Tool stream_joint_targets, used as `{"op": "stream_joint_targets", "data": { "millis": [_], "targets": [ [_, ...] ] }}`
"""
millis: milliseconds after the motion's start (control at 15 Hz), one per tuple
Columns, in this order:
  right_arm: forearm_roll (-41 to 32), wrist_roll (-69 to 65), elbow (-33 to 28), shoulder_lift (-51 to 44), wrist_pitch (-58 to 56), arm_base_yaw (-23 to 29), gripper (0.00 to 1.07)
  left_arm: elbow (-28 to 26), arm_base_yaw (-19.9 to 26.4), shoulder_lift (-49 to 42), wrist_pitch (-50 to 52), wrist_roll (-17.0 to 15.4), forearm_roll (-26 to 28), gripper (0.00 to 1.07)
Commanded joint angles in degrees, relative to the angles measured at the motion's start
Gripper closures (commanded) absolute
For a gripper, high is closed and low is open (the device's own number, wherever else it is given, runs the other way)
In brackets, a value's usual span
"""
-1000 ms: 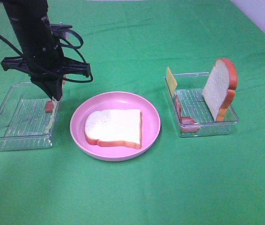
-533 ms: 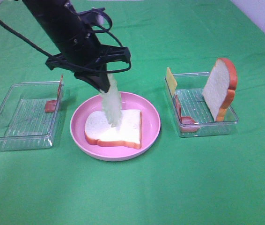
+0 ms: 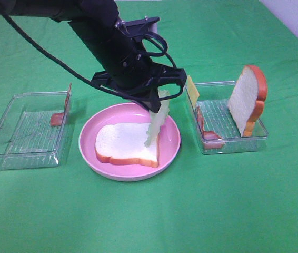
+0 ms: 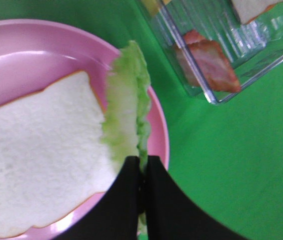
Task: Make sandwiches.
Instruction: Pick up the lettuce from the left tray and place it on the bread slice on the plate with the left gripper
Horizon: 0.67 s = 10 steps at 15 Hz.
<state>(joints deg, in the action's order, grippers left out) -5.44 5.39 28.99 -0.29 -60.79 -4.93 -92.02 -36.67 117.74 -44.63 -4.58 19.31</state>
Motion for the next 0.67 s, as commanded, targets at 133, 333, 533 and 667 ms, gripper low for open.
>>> {"op": "stream_joint_targets", "data": {
  "millis": [133,333,533,667],
  "targets": [
    [0.2,0.7,0.0,-0.9,0.0,-0.2,0.34,0.2,-0.2,1.8,-2.3,-0.5,-6.9,1.07],
    [0.2,0.7,0.0,-0.9,0.0,-0.2,0.34,0.2,-0.2,1.8,-4.8,-8.7,-16.3,1.07],
    [0.2,0.7,0.0,-0.9,0.0,-0.2,0.34,0.2,-0.2,1.9,-6.8,-14.4,-20.5,1.07],
    [0.2,0.7,0.0,-0.9,0.0,-0.2,0.34,0.2,-0.2,2.5,-7.7,-14.4,-20.4,1.07]
  ]
}}
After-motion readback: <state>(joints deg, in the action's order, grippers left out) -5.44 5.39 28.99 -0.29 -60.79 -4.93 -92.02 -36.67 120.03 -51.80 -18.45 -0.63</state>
